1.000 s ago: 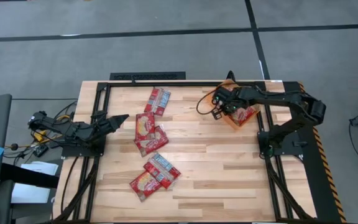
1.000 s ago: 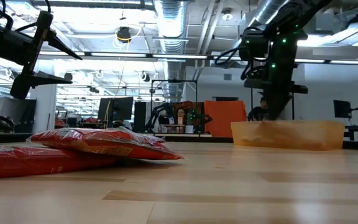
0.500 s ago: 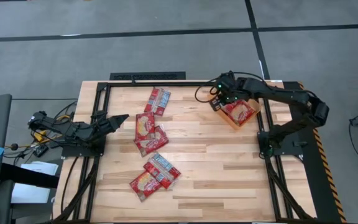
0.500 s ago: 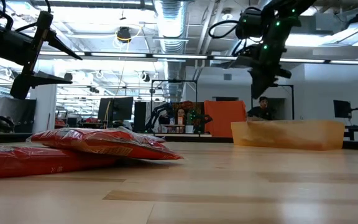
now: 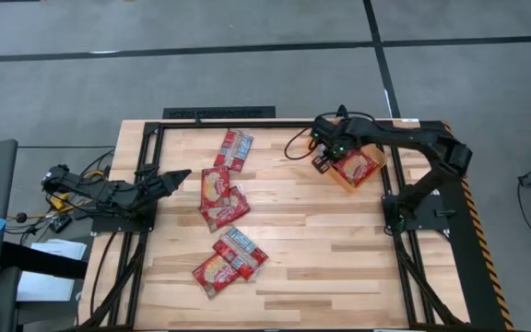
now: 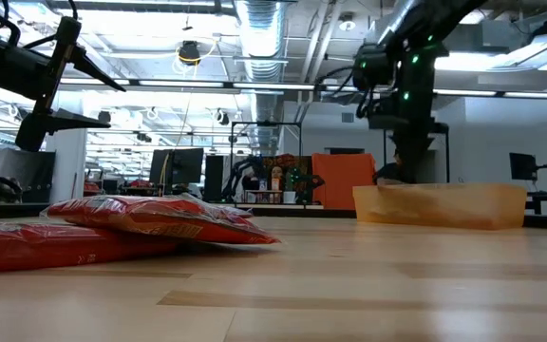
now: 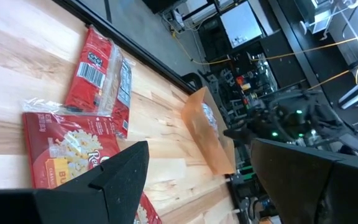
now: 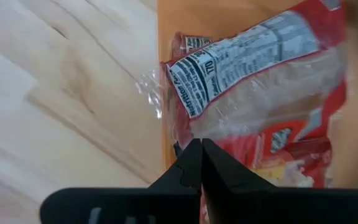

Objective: Sort popcorn bags into baskets
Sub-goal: Put the red popcorn bag into the orange bin

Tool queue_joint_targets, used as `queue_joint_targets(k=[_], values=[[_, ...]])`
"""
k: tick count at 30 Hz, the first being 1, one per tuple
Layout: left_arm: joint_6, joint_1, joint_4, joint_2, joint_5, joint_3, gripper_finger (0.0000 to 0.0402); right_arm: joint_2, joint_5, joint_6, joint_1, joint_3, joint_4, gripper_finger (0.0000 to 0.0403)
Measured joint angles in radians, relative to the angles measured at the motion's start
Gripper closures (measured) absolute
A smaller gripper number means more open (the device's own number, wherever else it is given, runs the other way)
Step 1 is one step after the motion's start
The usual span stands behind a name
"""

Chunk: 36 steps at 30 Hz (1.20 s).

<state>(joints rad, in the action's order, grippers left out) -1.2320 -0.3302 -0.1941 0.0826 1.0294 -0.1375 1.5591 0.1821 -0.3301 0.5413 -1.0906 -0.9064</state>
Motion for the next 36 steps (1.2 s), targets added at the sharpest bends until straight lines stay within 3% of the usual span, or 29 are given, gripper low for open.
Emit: queue_joint_targets(k=[7,16,19,23,26,31,36], values=[[-0.004,0.000,0.000,0.000,0.000,0.000,0.0132,0.095,-0.003,0.028,0.033,0.001,0.063,0.0385],[-0.007,0.000,0.000,0.000,0.011,0.000,0.0132,0.079,-0.010,0.014,0.097,-0.006,0.133,0.0366],[-0.007,0.000,0.000,0.000,0.014,0.000,0.0132,0.061,-0.072,0.017,0.109,-0.035,0.133,0.0367],[-0.006,0.000,-0.003,0.000,-0.002,0.000,0.0132,0.008,-0.258,0.038,0.086,-0.093,0.192,0.0366],[0.003,0.000,-0.022,0.002,-0.092,0.000,0.0132,-0.024,-0.331,0.033,0.025,-0.113,0.274,0.0361],[-0.101,0.013,-0.119,0.057,-0.327,0.000,0.0132,-0.044,-0.268,0.035,-0.080,-0.136,0.311,0.0334],[-0.274,0.054,-0.227,0.166,-0.436,-0.007,0.0132,-0.032,-0.262,-0.012,-0.132,-0.137,0.301,0.0277]])
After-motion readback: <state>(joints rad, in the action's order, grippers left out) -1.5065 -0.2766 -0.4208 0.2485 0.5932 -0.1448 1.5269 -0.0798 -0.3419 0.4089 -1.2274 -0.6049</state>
